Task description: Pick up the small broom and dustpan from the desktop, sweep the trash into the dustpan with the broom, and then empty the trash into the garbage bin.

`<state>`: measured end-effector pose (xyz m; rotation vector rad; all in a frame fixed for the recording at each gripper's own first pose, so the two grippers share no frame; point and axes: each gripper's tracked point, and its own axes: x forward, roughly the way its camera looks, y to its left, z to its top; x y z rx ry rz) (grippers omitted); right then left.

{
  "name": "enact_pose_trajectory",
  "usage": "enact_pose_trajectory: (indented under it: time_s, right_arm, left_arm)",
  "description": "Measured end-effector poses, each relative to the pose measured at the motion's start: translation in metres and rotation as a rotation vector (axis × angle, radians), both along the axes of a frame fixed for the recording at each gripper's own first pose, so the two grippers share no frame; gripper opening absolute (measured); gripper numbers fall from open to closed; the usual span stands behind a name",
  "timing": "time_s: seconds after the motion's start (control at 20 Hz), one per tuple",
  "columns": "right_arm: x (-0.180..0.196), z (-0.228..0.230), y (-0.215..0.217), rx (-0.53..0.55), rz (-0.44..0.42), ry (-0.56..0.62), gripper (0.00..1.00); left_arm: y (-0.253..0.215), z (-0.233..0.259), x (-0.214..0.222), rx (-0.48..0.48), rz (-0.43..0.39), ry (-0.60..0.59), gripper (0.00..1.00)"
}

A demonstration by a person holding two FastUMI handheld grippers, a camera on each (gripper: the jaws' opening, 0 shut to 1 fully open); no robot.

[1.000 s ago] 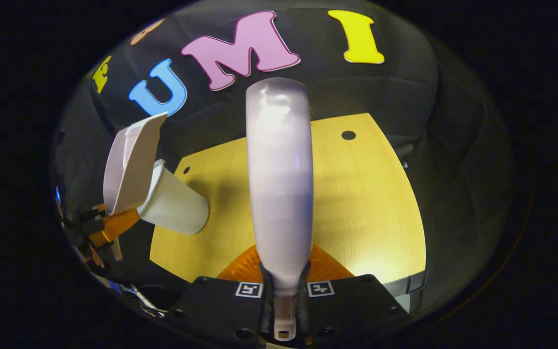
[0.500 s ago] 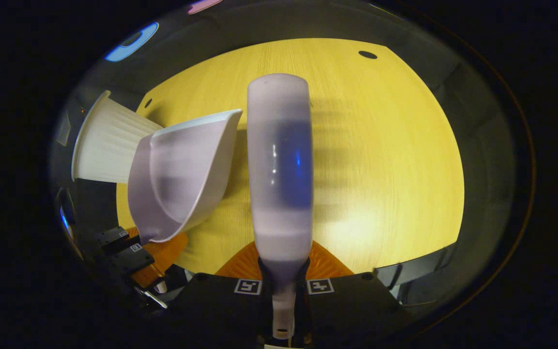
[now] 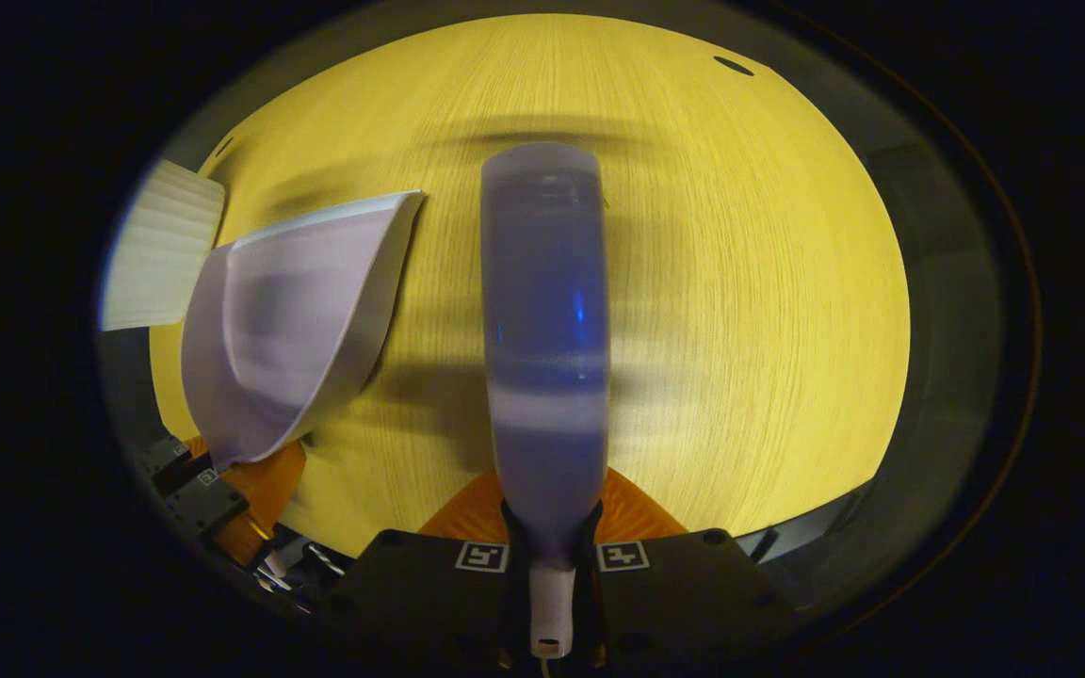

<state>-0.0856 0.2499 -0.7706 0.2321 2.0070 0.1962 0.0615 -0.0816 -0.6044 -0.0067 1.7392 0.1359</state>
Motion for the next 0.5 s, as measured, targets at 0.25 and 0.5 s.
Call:
enact_pose_trajectory:
  time_s: [0.25, 0.5]
  right_arm:
    - [-0.0001, -0.0017, 0.0023, -0.001, -0.025, 0.024, 0.16]
    - [-0.002, -0.0005, 0.0012, 0.014, -0.02, 0.052, 0.34]
  left_arm:
    - [-0.0001, -0.0021, -0.0052, 0.012, -0.024, 0.052, 0.28]
    - [0.0053, 0.0029, -0.0087, 0.047, -0.07, 0.081, 0.52]
